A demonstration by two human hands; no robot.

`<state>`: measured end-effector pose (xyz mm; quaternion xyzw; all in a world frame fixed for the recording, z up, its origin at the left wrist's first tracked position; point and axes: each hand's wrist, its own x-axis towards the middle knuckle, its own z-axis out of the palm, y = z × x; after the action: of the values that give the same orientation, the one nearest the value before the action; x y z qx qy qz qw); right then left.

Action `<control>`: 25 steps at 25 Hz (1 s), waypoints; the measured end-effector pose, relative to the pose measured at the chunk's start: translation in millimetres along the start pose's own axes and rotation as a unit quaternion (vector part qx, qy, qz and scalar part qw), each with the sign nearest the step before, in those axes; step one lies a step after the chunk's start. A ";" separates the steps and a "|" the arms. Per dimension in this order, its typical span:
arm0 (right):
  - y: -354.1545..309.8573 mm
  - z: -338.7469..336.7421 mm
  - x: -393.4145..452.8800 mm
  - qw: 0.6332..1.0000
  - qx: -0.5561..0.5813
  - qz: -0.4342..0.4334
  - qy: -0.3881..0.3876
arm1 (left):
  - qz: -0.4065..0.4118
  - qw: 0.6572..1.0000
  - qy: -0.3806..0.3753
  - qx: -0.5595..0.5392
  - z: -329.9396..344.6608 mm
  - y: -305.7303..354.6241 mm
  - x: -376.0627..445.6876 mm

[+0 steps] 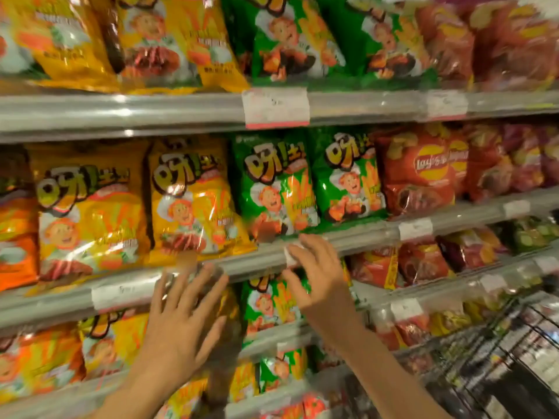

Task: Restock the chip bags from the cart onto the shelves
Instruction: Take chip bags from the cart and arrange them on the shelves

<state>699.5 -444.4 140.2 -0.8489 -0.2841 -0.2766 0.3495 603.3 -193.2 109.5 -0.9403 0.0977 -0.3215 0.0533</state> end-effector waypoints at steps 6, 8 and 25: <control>73.5 15.8 -71.2 0.992 -0.060 0.076 -0.076 | -0.023 0.981 -0.189 -0.050 46.1 53.6 -64.2; 93.7 28.1 -78.7 0.983 -0.073 0.104 -0.133 | -0.039 0.974 -0.216 -0.055 58.7 62.7 -56.7; 150.5 124.2 -119.1 0.973 -0.223 0.036 -0.055 | -0.042 0.996 -0.080 0.019 143.5 45.3 66.3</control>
<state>753.2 -475.0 -79.9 -0.9290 -0.2037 -0.2730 0.1445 736.1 -246.5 28.5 -0.9650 0.0475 -0.2494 0.0652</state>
